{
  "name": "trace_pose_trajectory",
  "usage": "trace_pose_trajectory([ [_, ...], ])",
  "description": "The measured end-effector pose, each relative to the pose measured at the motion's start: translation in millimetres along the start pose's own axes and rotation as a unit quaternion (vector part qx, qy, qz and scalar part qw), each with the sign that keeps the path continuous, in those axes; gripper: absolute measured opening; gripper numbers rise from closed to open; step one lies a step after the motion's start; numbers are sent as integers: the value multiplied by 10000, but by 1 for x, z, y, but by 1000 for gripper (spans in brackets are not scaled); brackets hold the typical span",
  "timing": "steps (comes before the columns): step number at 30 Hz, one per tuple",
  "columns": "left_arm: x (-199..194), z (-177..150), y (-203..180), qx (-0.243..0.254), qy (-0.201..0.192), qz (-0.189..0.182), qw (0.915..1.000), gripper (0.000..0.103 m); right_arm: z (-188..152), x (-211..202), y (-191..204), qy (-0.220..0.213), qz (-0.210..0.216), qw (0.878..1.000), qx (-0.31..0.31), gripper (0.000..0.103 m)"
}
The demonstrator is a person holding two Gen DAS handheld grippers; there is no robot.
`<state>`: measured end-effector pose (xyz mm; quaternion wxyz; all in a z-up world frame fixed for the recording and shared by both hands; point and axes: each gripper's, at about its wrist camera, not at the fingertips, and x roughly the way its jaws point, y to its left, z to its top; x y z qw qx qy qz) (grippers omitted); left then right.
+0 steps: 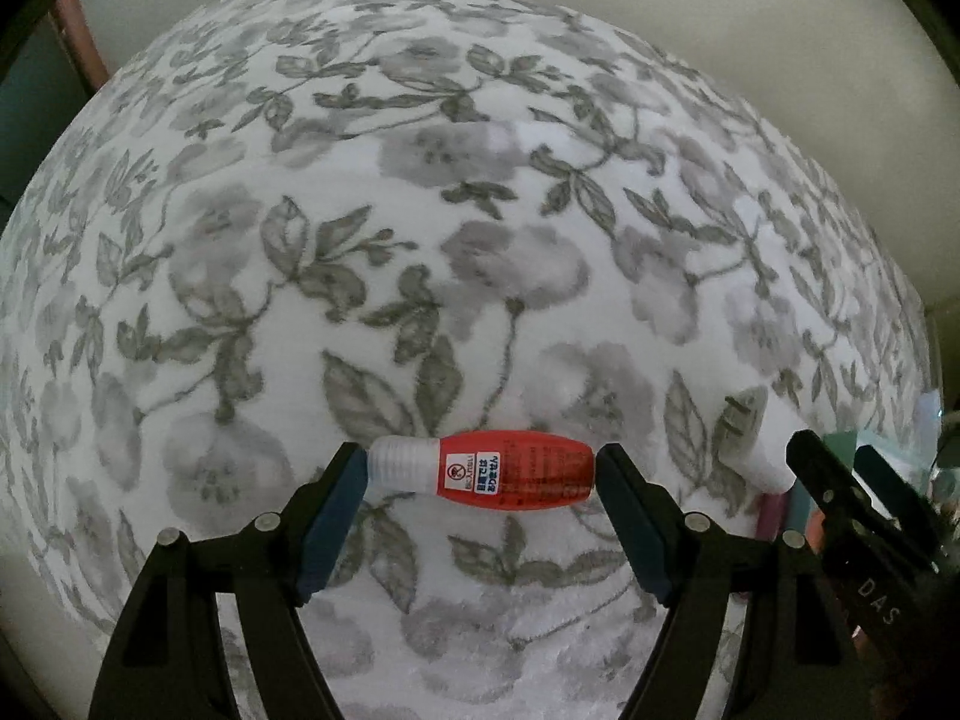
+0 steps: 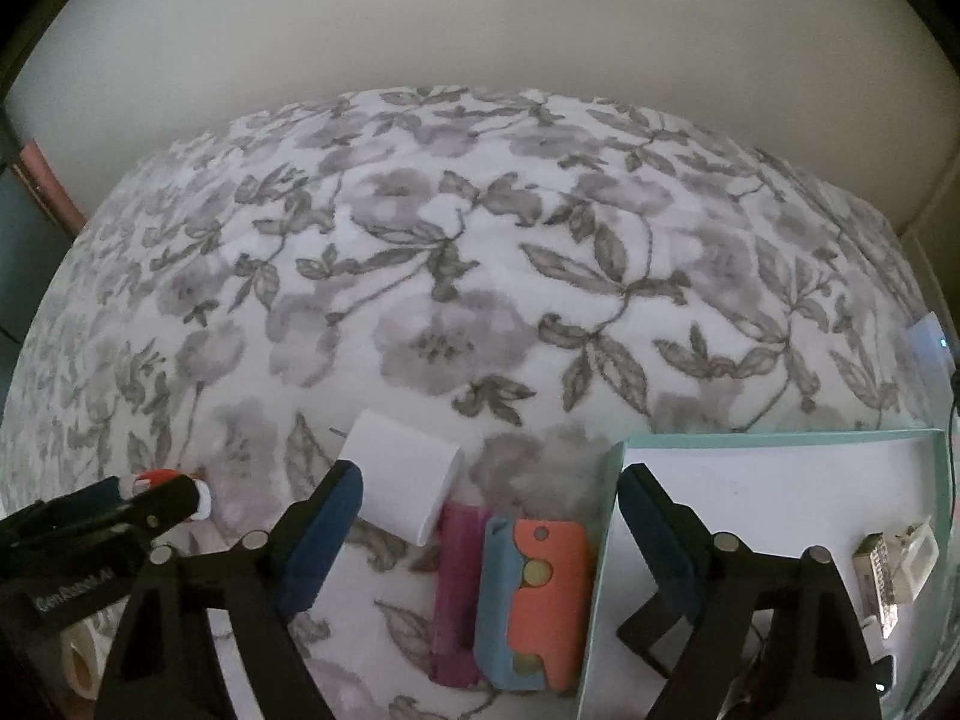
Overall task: Organize rigid objects
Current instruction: 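Grasp the red-and-white tube with the left gripper while the right gripper grasps the white charger cube, then carry the tube and charger cube over the tray with both grippers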
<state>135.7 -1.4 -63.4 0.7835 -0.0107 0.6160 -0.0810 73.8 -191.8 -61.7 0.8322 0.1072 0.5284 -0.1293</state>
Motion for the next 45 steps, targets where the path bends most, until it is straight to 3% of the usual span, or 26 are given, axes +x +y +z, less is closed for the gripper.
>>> trace_pose_trajectory([
  [10, -4, -1, 18, -45, 8, -100, 9999, 79, 3, -1, 24, -30, 267, 9993, -264, 79],
  [28, 4, 0, 26, -124, 49, -98, 9999, 79, 8, 37, 48, 371, 88, 9981, -476, 66],
  [45, -29, 0, 10, 113, -333, 21, 9994, 79, -2, -3, 30, 150, 387, 9988, -277, 66],
])
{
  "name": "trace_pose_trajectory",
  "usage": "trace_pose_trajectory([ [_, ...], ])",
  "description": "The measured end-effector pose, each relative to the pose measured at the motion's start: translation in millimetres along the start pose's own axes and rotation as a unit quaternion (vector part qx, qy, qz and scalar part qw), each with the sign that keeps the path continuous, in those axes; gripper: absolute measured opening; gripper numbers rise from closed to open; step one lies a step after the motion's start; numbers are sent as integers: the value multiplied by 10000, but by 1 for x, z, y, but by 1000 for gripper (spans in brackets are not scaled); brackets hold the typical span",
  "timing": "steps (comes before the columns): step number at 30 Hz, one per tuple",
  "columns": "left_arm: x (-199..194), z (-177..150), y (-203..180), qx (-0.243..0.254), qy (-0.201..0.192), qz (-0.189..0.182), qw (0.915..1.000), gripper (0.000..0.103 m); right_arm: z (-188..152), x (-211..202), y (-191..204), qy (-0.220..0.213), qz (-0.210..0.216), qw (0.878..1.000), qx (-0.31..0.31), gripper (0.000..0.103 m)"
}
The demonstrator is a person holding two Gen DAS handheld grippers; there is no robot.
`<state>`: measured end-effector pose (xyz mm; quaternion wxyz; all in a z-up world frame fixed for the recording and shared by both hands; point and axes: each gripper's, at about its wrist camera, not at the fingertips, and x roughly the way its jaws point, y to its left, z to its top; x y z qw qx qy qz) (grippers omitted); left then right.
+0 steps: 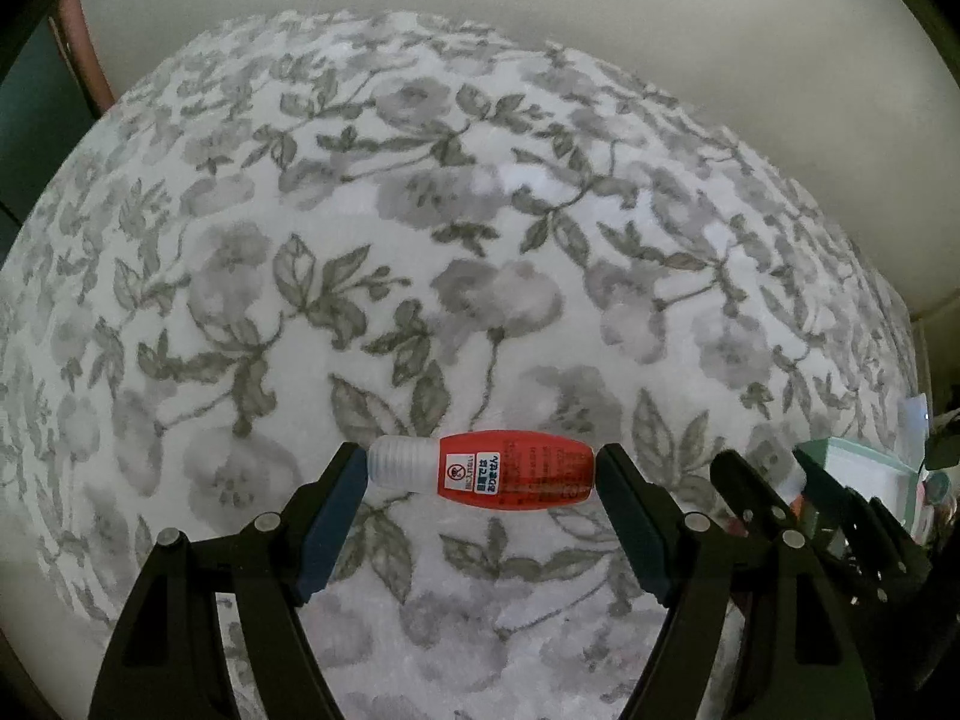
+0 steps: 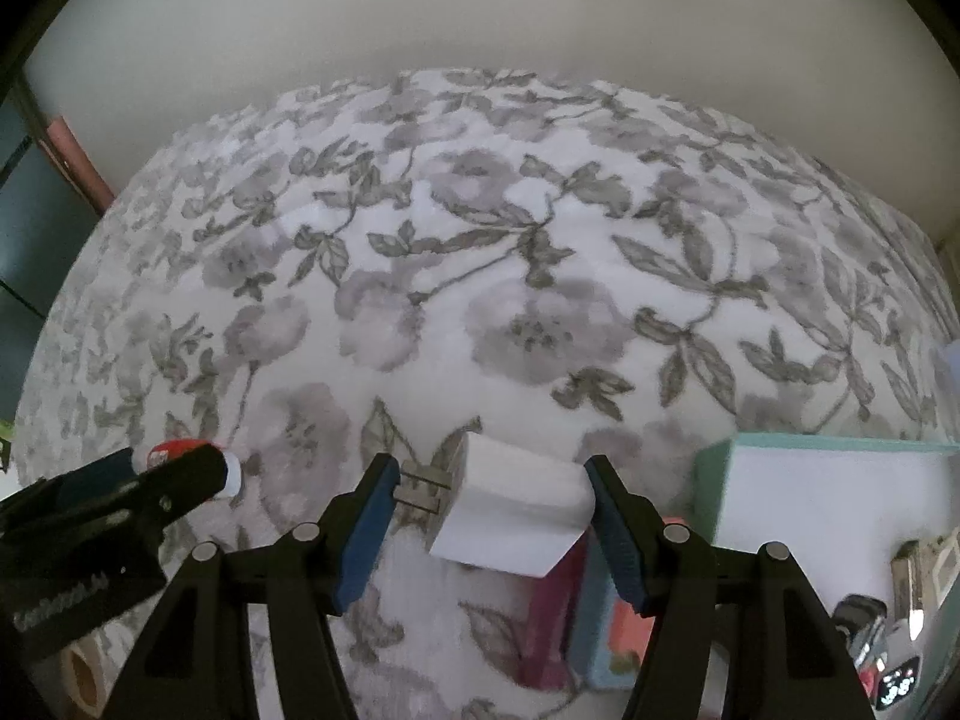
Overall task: Organize rigid objects
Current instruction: 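Carry the tube and charger cube over the tray with both grippers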
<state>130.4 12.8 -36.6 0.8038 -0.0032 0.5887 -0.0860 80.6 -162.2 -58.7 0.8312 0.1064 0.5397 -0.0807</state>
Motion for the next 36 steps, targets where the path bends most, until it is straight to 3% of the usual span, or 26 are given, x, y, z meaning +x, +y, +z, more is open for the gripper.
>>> trace_pose_trajectory([
  [8, -29, -7, -25, 288, -326, -58, 9990, 79, -18, -39, -26, -228, 114, 9993, 269, 66],
  [17, -49, -23, -61, 691, -476, -291, 9961, 79, -42, -80, -72, -459, 15, 9964, 710, 66],
  [20, -56, -31, -79, 957, -569, -193, 9936, 79, -51, -94, -89, -550, -130, 9949, 835, 66],
  [28, -68, -62, -132, 1624, -600, -402, 9841, 79, -82, -124, -152, -739, -438, 9850, 1497, 66],
  [36, -75, -99, -198, 2513, -510, -616, 9646, 79, -113, -137, -222, -767, -711, 9656, 2380, 66],
])
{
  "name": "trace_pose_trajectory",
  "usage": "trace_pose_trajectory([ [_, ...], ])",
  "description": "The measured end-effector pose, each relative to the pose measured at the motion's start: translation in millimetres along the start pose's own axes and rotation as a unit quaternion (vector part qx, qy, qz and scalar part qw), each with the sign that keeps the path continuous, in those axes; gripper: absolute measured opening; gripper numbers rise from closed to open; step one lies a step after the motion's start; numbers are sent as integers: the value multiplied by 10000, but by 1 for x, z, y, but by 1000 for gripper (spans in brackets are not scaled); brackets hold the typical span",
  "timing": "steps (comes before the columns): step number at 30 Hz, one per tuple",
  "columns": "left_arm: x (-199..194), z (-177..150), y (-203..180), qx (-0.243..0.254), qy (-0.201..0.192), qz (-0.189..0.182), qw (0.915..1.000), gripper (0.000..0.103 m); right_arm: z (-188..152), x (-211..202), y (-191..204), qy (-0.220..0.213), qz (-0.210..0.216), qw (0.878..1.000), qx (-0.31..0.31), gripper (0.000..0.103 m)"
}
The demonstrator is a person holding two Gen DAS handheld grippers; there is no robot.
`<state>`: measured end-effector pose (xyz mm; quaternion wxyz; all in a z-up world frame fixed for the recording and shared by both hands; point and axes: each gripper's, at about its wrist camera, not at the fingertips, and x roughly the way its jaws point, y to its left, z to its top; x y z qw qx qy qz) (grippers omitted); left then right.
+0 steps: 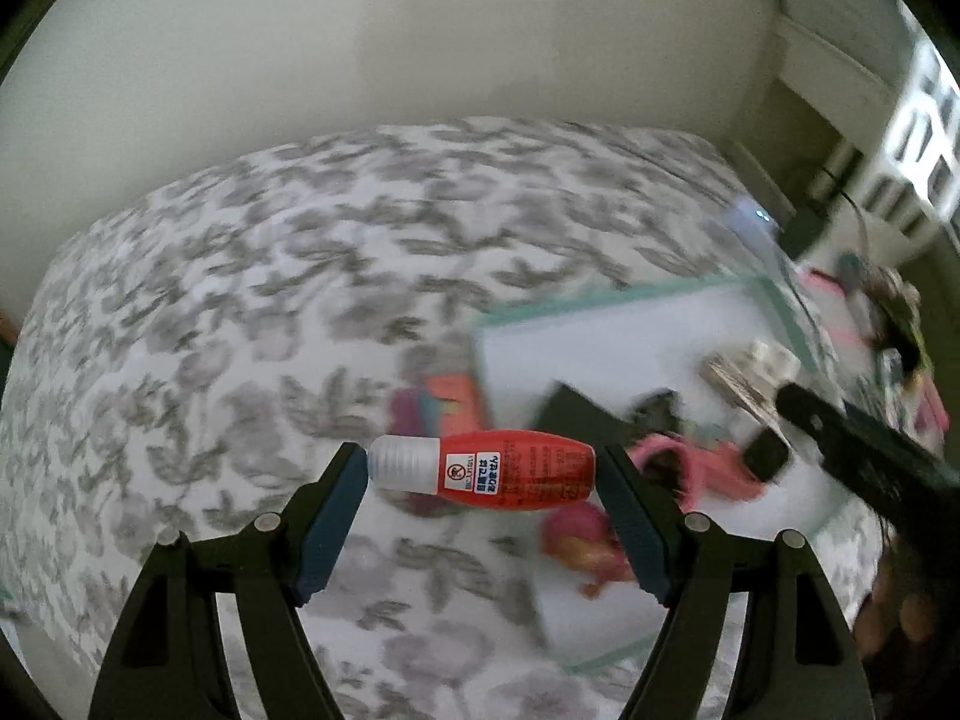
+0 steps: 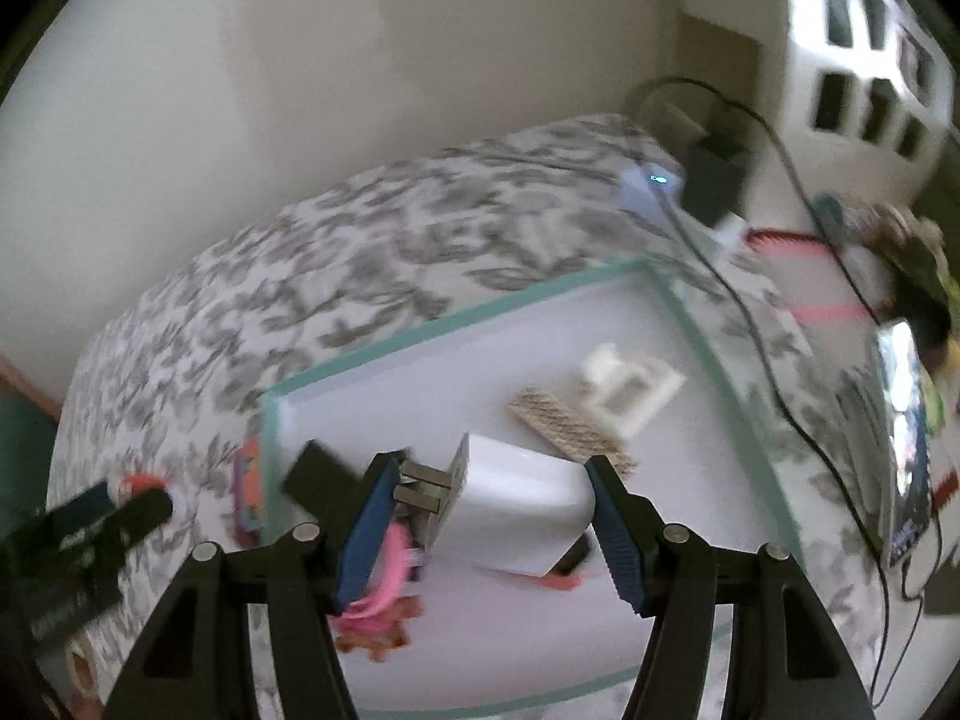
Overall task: Organize rigid objects
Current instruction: 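Carry the tube and charger cube over the tray with both grippers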
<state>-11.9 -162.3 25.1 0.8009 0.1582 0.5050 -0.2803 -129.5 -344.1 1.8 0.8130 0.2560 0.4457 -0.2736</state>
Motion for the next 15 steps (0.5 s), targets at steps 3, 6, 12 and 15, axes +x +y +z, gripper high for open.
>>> trace_pose_trajectory([
  [3, 1, -2, -29, 331, 67, -234, 9992, 79, 2, 5, -26, 63, -150, 9995, 282, 66],
  [6, 4, -8, -57, 663, 162, -344, 9971, 79, 2, 10, -50, 167, -246, 9980, 557, 66],
  [12, 13, -21, -94, 1041, 401, -562, 9922, 79, -2, 19, -78, 351, -320, 9948, 904, 66],
  [15, 19, -25, -102, 1140, 496, -540, 9908, 79, -3, 21, -81, 398, -341, 9943, 924, 66],
])
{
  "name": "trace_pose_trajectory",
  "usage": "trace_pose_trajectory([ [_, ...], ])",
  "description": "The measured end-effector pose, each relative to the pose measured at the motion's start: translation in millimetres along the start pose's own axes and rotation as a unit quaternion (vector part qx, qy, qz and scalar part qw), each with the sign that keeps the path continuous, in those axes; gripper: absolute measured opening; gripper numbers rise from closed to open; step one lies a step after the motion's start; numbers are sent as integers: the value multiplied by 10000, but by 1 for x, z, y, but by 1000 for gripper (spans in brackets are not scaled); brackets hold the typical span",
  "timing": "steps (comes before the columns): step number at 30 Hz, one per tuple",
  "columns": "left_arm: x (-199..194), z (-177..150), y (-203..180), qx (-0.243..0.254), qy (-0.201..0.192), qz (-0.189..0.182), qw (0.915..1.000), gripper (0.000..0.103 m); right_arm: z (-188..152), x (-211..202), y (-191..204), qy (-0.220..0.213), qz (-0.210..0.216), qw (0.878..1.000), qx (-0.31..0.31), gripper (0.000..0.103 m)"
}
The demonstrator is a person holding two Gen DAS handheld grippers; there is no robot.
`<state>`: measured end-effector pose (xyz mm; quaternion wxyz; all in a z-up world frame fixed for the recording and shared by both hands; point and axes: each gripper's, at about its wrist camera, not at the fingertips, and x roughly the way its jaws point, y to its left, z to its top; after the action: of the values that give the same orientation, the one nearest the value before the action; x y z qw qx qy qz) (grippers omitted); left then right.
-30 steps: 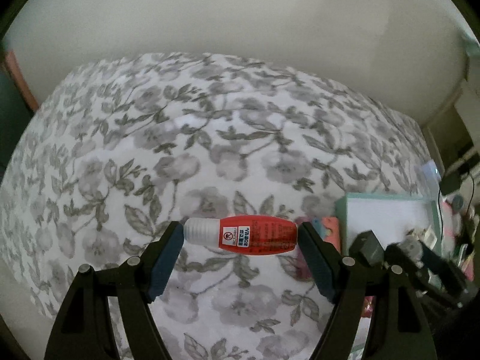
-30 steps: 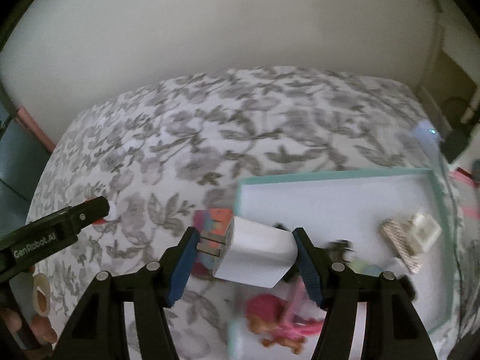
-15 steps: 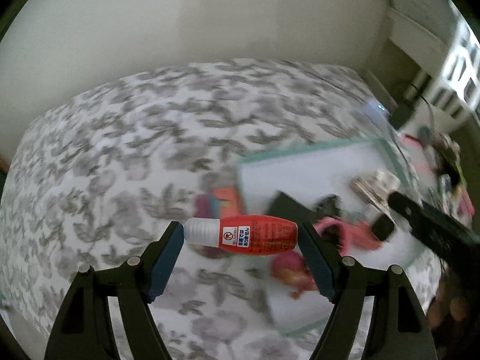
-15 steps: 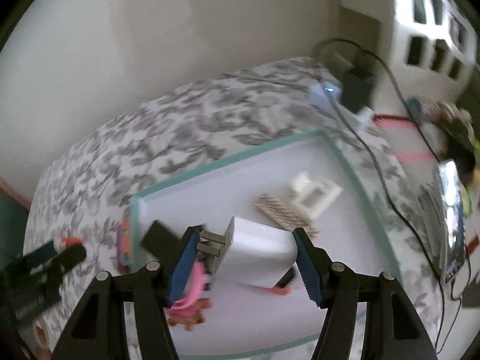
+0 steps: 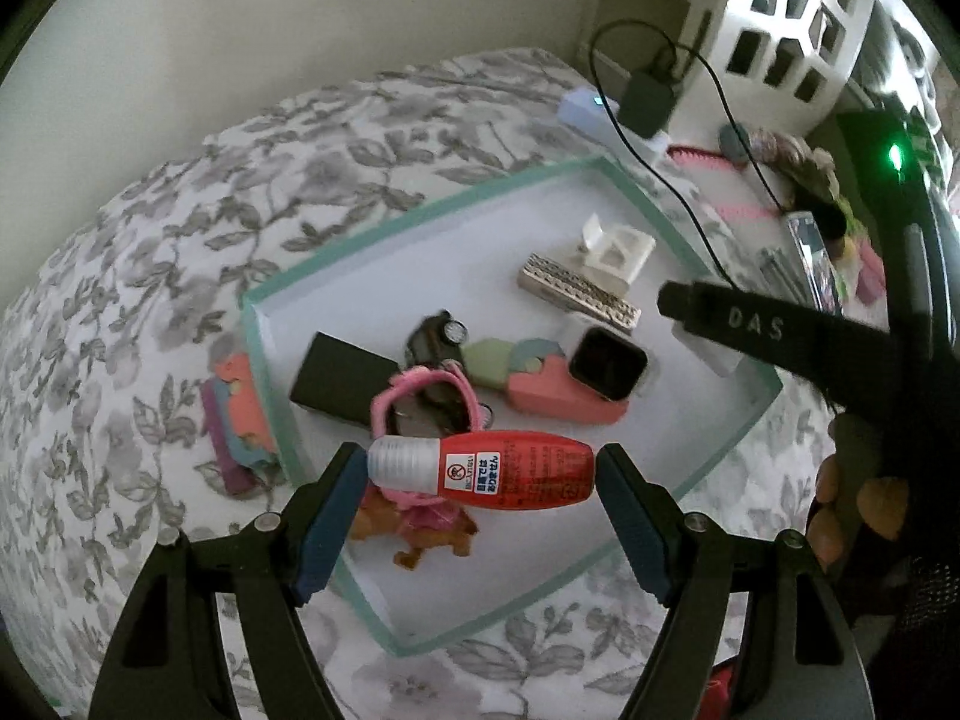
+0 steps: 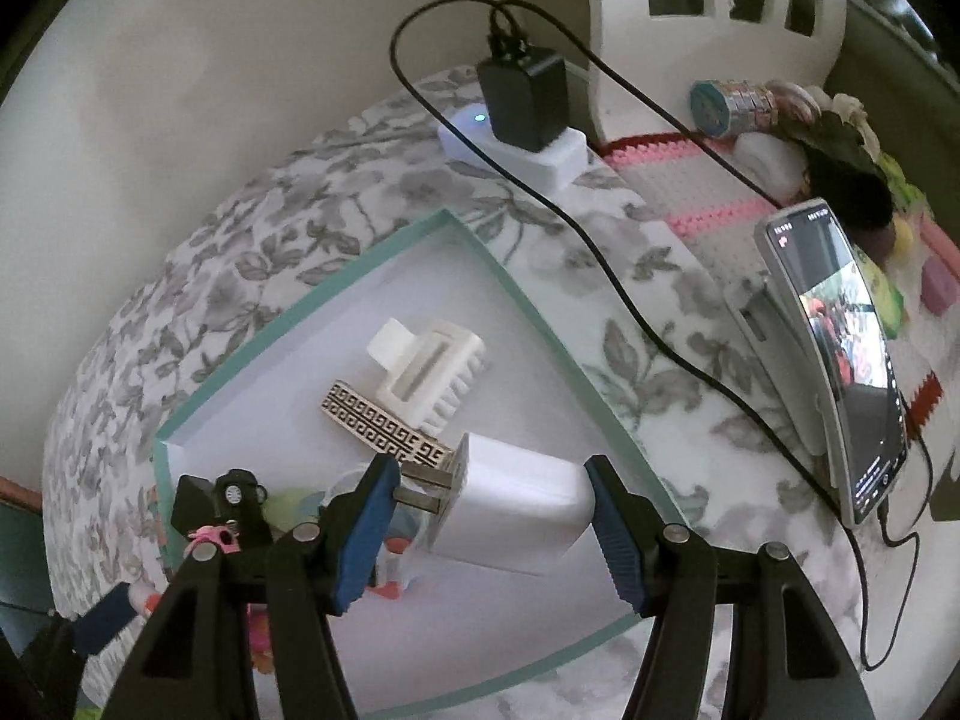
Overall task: Organize rigid objects
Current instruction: 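Carry the tube and charger cube over the tray with both grippers, then release the charger cube into the tray with the right gripper while the left gripper releases the tube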
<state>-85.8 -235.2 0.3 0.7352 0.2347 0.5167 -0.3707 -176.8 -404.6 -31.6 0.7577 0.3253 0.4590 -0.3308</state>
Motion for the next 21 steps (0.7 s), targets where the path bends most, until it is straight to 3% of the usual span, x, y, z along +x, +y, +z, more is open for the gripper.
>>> trace_pose_trajectory([
  [8, 24, -5, -5, 56, 286, 149, 9995, 79, -2, 7, 5, 128, 17, 9999, -101, 66],
  [15, 29, -3, -4, 110, 180, 301, 9993, 80, -4, 12, 11, 225, -5, 9995, -215, 66],
  [21, 47, -8, 7, 42, 432, 545, 9976, 79, -6, 16, 15, 294, -33, 9991, -320, 66],
])
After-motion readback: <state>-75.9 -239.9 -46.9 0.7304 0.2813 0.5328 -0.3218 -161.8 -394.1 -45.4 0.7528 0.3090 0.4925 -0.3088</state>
